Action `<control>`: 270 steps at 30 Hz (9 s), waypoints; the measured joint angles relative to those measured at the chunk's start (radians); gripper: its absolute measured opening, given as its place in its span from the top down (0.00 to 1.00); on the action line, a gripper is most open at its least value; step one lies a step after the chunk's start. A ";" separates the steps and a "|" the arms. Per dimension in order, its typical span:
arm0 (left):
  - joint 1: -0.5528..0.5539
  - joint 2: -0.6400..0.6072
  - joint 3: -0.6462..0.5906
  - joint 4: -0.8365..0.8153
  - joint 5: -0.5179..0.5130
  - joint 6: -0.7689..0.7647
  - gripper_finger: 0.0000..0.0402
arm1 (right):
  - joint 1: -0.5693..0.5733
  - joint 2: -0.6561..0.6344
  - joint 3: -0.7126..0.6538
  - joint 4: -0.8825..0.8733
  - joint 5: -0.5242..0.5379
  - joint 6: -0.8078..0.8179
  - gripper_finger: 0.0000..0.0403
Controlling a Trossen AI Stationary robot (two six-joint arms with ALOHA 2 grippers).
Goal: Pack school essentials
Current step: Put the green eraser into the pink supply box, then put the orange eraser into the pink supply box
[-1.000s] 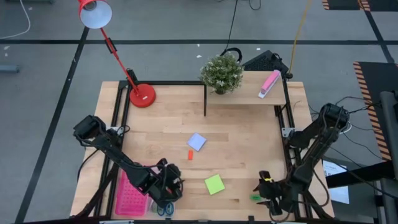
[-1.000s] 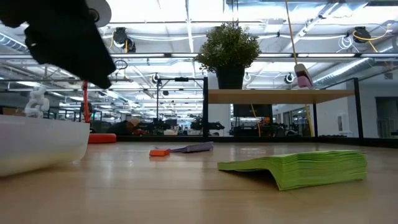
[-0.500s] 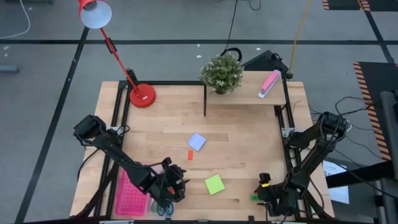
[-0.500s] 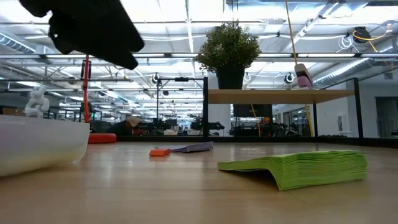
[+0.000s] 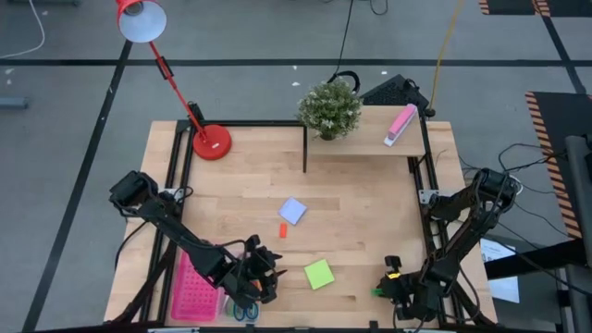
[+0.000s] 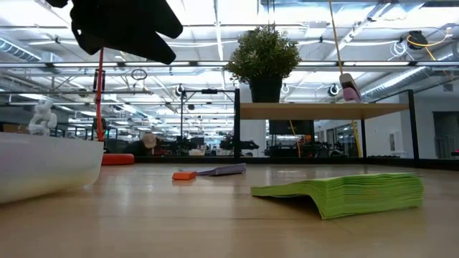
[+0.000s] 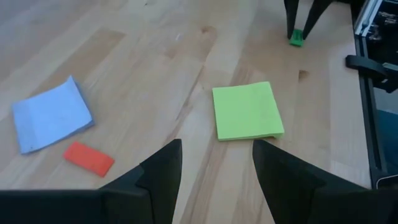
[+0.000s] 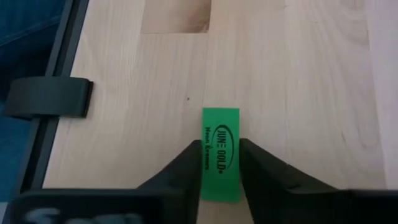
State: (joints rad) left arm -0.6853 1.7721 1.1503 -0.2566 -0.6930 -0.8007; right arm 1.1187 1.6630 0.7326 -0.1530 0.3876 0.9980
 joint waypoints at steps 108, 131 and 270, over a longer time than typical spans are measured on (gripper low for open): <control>-0.213 0.098 0.248 -0.511 0.004 0.115 0.96 | -0.676 -0.511 -0.109 0.254 -0.355 -0.739 0.42; -0.201 0.121 0.219 -0.739 0.190 -0.221 0.93 | -0.766 -0.511 -0.109 0.261 -0.358 -0.746 0.42; -0.126 -0.040 0.054 -0.647 -0.102 -0.397 0.94 | -1.135 0.523 0.766 -0.119 -0.840 -1.827 0.53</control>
State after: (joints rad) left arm -0.8108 1.7317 1.2041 -0.9035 -0.7953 -1.1972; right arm -0.0166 2.1864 1.4986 -0.2723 -0.4522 -0.8292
